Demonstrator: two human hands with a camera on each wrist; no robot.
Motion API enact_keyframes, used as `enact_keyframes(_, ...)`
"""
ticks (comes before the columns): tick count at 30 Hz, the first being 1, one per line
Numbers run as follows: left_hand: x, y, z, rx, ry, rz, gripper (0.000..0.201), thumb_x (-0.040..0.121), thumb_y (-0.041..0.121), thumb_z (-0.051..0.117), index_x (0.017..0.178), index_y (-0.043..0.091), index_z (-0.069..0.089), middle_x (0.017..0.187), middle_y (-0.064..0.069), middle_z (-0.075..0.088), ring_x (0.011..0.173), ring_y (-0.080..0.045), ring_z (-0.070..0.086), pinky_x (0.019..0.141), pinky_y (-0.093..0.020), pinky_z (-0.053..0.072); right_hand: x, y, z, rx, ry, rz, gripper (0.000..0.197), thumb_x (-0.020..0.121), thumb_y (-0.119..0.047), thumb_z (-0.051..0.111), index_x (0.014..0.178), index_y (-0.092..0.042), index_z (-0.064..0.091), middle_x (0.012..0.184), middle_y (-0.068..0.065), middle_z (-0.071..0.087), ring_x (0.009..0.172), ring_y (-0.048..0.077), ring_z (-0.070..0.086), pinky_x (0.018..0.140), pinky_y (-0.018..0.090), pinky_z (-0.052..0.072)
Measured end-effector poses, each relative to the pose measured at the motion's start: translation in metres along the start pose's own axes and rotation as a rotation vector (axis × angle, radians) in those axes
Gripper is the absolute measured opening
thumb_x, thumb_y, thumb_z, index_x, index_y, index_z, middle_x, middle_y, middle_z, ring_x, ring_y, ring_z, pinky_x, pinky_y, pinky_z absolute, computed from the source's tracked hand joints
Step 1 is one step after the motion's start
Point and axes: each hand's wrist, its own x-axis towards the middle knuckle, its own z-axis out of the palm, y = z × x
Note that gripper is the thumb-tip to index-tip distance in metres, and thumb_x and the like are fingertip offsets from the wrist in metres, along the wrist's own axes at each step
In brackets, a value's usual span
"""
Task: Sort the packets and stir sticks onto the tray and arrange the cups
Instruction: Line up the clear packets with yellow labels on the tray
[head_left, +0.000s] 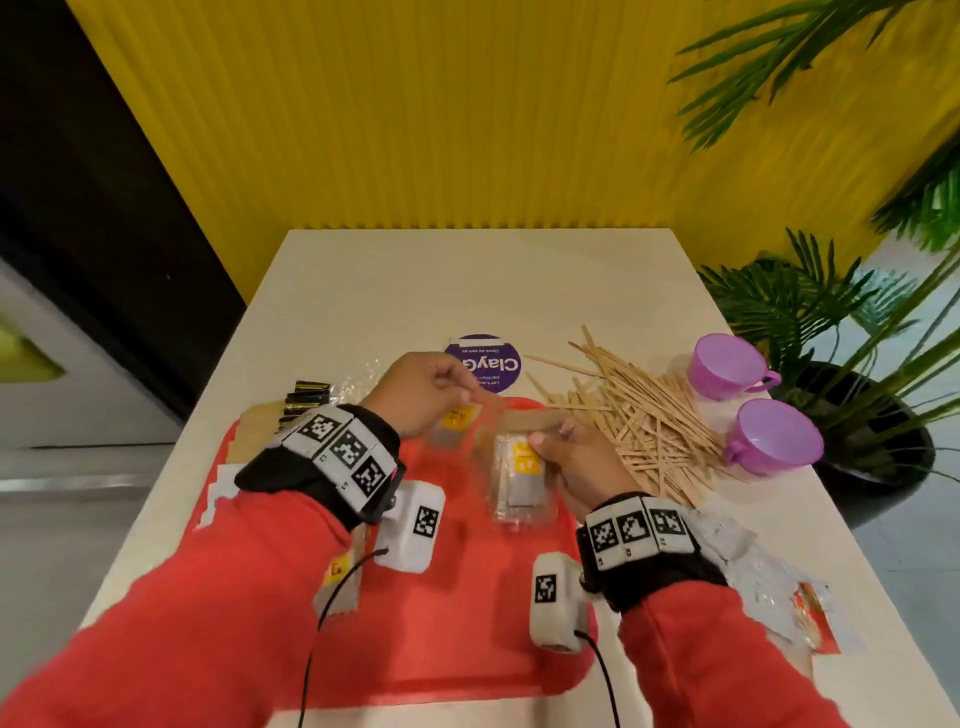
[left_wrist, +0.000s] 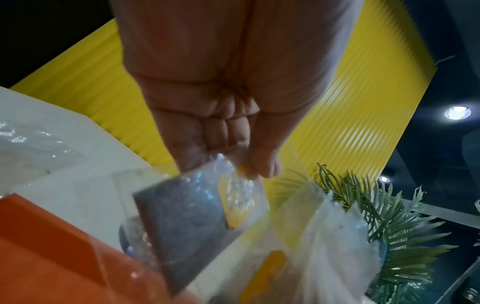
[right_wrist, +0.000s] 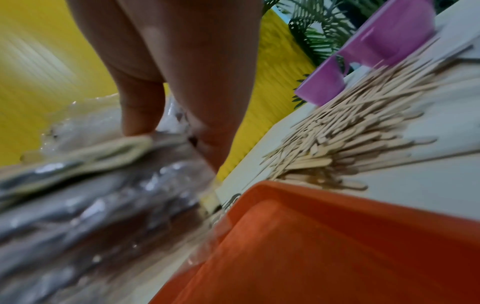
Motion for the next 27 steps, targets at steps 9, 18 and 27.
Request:
enact_keyframes(9, 0.0, -0.005, -0.033, -0.08, -0.2, -0.173, 0.028, 0.087, 0.003, 0.06, 0.066, 0.017, 0.048, 0.065, -0.009, 0.053, 0.056, -0.016, 0.044, 0.049, -0.021, 0.028, 0.004, 0.01, 0.047, -0.103, -0.026, 0.015, 0.015, 0.085, 0.007, 0.052, 0.086, -0.006, 0.059, 0.072, 0.007, 0.066, 0.062, 0.019, 0.061, 0.063, 0.032, 0.048)
enact_keyframes(18, -0.003, -0.025, -0.062, 0.13, -0.296, -0.264, 0.018, 0.091, 0.025, 0.059, 0.073, 0.02, 0.059, 0.077, 0.002, 0.057, 0.071, -0.009, 0.054, 0.065, -0.021, 0.047, 0.017, 0.032, 0.074, -0.222, 0.087, 0.07, 0.028, 0.069, -0.012, 0.059, 0.096, -0.009, 0.064, 0.1, 0.022, 0.067, 0.088, 0.035, 0.061, 0.087, 0.052, 0.047)
enact_keyframes(27, -0.018, -0.056, -0.066, 0.265, -0.443, -0.26, 0.032, 0.079, 0.012, 0.073, 0.109, 0.011, 0.061, 0.079, 0.006, 0.059, 0.064, -0.004, 0.058, 0.049, -0.011, 0.046, 0.012, 0.047, 0.093, -0.38, 0.085, 0.148, 0.012, 0.081, -0.006, 0.059, 0.092, -0.008, 0.061, 0.093, 0.016, 0.065, 0.083, 0.035, 0.06, 0.083, 0.046, 0.049)
